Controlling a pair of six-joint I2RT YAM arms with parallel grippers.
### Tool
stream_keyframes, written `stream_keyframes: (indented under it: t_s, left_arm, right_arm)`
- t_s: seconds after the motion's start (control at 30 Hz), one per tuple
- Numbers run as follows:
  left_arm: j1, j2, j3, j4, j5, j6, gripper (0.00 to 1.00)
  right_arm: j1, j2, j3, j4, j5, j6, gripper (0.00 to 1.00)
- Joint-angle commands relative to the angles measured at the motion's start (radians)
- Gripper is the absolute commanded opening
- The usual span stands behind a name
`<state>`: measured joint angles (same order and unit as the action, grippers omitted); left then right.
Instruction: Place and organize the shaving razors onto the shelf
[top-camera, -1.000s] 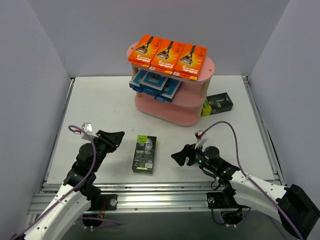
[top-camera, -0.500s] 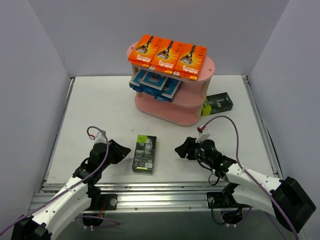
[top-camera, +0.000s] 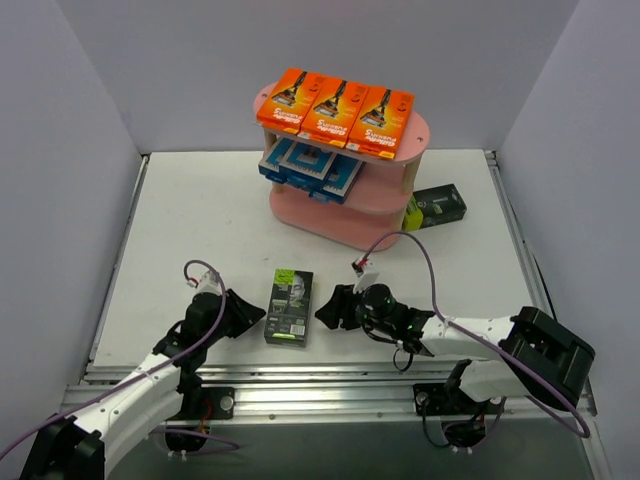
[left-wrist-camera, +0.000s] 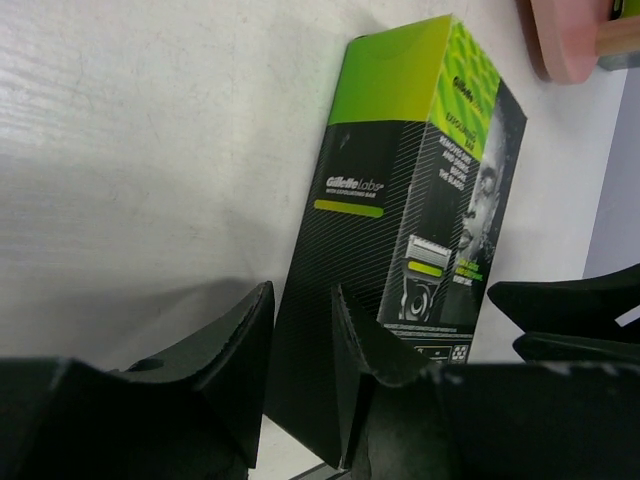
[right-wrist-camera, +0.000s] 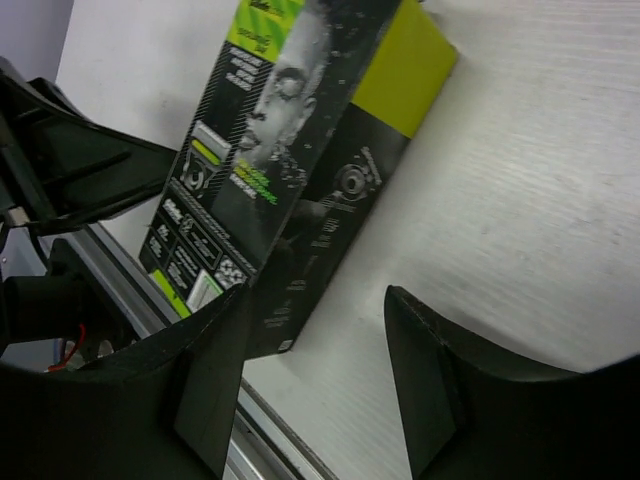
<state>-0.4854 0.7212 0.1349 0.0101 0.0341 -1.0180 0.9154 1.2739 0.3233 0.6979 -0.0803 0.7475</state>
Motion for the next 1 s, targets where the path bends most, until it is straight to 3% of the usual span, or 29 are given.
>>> stream_keyframes:
  t_s: [0.0,0.3,0.43,0.67,0.97]
  left_arm:
    - [-0.01,-0.005,-0.024,0.083,0.026,-0.017,0.38]
    - [-0.028,0.021,-0.052,0.137,0.058,-0.039,0.37]
    - [-0.103,0.053,-0.055,0.157,-0.003,-0.074,0.37]
    - [-0.355,0.113,-0.032,0.195,-0.183,-0.154,0.37]
    - [-0.455,0.257,0.006,0.33,-0.24,-0.186,0.37]
  right_arm:
    - [0.052,0.042,0.069,0.103,0.056,0.013,0.52]
    - [0.125,0.163,0.161,0.124,0.18,0.013,0.57]
    - [0.125,0.257,0.229,0.149,0.168,-0.005,0.57]
    - [0.129,0.358,0.276,0.229,0.122,-0.005,0.58]
    - [0.128,0.352,0.335,0.186,0.106,-0.077,0.59]
